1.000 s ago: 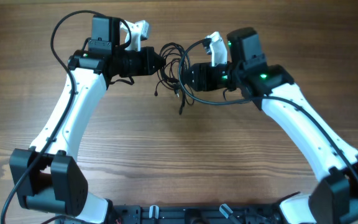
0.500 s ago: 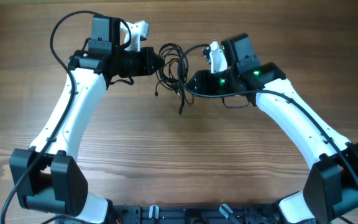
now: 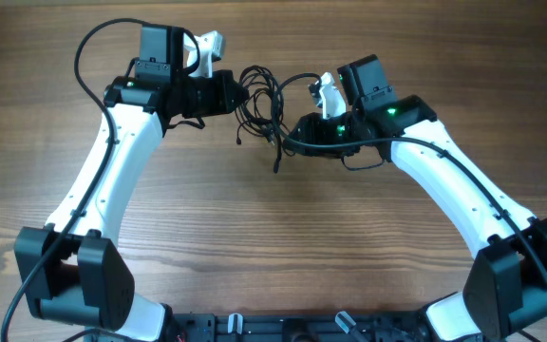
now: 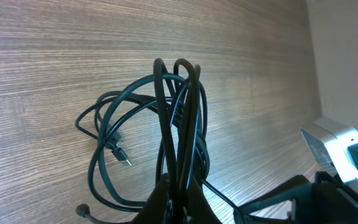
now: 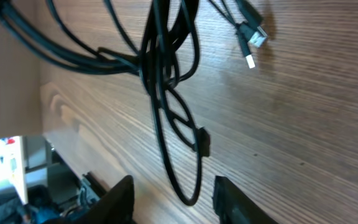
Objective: Untangle cables
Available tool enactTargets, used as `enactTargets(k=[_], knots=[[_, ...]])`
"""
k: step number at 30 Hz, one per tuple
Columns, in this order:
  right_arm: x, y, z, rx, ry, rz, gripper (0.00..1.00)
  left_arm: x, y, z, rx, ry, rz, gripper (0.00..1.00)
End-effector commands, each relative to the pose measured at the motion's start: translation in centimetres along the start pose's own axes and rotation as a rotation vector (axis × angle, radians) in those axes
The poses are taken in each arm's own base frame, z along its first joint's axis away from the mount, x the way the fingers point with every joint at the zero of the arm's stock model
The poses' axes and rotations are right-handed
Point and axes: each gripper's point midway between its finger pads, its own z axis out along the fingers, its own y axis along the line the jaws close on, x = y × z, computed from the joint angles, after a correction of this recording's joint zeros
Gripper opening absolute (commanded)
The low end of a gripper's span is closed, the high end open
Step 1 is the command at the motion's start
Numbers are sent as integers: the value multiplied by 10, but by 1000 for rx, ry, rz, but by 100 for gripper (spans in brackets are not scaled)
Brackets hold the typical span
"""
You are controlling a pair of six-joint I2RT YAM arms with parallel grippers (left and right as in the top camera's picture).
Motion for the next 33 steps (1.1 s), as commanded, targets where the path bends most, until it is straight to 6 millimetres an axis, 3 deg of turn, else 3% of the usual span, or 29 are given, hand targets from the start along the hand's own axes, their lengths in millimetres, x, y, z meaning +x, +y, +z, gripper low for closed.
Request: enactTargets(k=[1,7,15,20,28,33], knots=[[-5,-8,2,49,-20,1,47,-4,-11,-4,52,-3,-20,4],[1,-15,9,58,2,17,54,-6,-12,-4,55,-7,-115,4],[-17,1,10,-27,-57,9,5,-9,-18,-4,91,-13,-163,4],[-40,17,3,-115,-135,-22,4,-5,-17,-4,85,-4,-39,4],[-80,50,-28,-351,-248,-47,4,20,-12,-5,77,86,119,4],[-91,62,-38,-400,-297,-78,4,30,-26,-7,166,118,190,4]])
